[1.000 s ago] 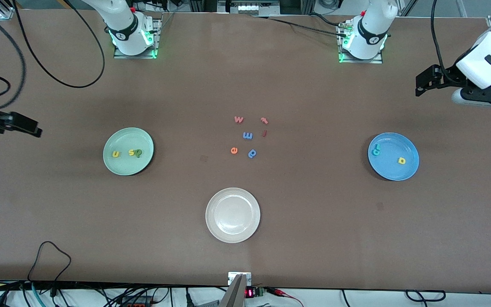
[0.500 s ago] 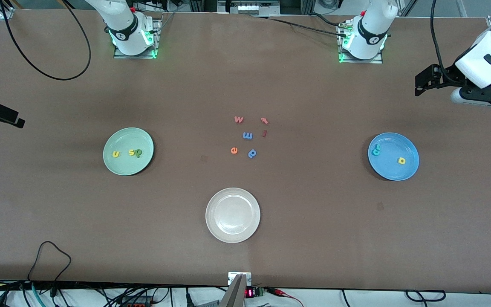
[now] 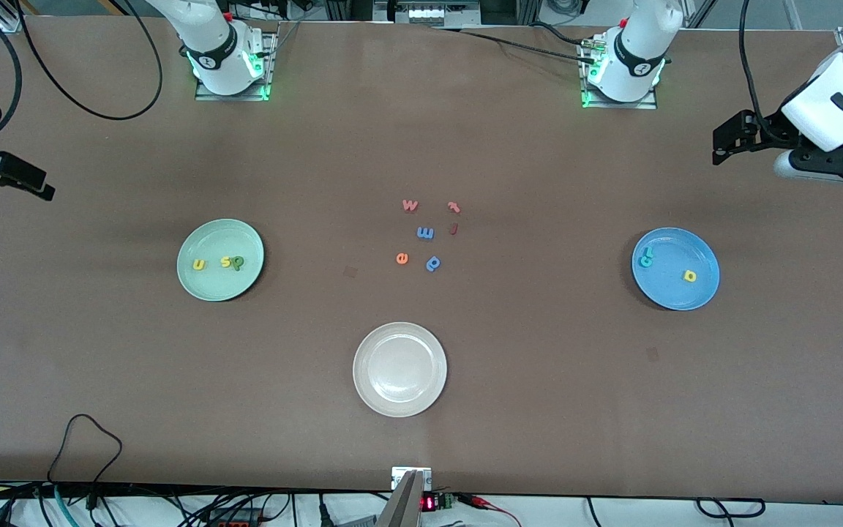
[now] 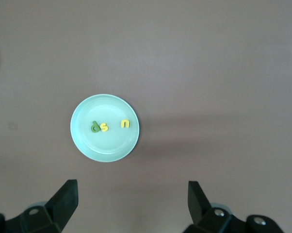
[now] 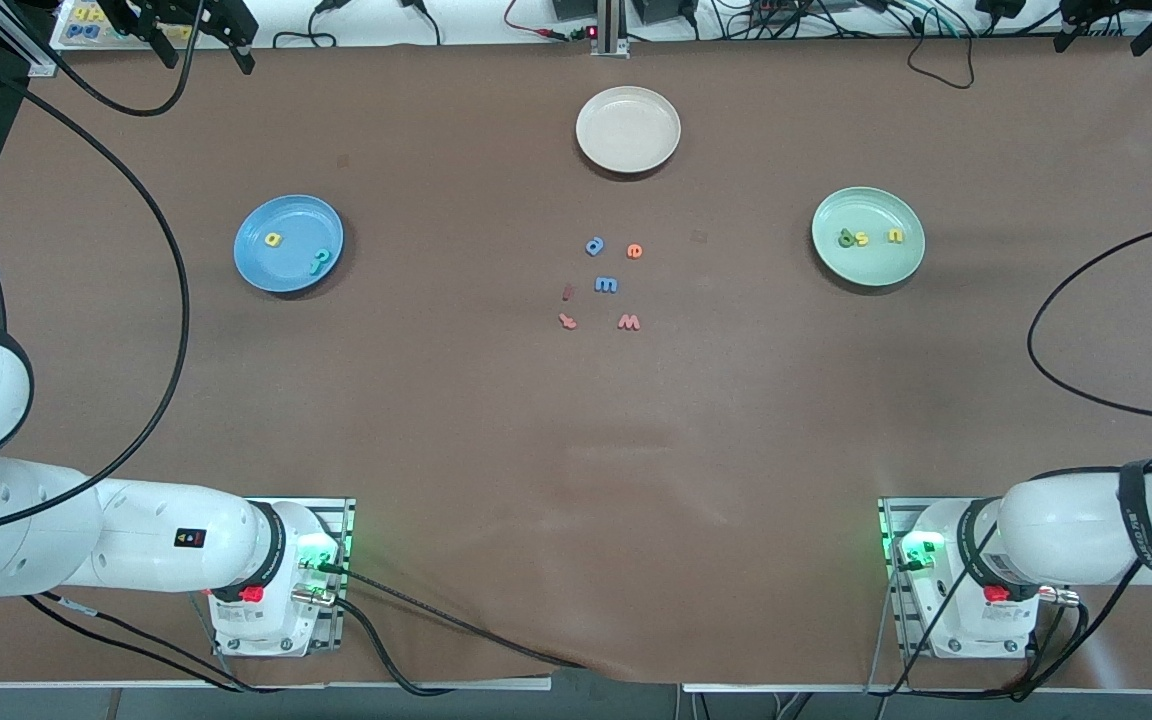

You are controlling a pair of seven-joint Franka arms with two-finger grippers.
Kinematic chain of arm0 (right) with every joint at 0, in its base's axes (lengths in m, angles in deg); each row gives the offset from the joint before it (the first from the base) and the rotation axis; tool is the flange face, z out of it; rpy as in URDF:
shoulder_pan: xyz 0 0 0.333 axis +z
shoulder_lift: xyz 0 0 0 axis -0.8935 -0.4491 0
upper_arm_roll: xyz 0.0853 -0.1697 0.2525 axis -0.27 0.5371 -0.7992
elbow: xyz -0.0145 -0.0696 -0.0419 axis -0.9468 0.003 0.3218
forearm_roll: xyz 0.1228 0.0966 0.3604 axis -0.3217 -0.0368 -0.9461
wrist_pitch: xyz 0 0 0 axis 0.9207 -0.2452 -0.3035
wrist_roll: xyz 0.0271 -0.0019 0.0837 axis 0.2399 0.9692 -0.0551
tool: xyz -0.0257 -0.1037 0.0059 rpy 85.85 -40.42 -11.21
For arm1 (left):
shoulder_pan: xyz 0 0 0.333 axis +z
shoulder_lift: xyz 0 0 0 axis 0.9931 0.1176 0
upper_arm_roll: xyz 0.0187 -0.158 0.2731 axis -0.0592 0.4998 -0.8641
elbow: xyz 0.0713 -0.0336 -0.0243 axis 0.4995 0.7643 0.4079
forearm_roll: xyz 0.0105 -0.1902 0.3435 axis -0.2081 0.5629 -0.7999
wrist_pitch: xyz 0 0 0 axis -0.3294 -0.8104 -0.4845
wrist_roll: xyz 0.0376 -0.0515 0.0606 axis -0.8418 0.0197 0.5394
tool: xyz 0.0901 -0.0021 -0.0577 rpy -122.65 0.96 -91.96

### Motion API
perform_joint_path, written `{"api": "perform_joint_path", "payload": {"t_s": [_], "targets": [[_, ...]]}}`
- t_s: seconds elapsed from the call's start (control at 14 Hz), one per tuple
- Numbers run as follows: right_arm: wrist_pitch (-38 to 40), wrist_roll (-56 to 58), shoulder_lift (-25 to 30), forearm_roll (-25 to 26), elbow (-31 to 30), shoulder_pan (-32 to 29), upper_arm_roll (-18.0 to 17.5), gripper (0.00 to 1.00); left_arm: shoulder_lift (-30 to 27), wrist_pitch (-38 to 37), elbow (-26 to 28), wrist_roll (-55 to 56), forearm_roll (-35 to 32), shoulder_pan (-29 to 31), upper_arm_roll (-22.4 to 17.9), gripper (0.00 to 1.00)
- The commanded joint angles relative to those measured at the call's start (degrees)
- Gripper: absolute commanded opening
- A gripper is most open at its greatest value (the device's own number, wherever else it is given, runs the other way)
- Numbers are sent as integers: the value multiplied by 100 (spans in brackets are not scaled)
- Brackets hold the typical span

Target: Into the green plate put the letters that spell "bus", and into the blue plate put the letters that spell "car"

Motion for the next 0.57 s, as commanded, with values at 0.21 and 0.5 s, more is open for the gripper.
{"api": "perform_joint_path", "payload": {"t_s": [0.21, 0.5], "targets": [[181, 30, 471, 103, -358, -31, -80, 100, -12, -61, -85, -104, -31, -1, 7, 100], [190, -58, 480, 95, -358, -23, -88, 100, -12, -79, -85, -104, -22, -1, 7, 100]]}}
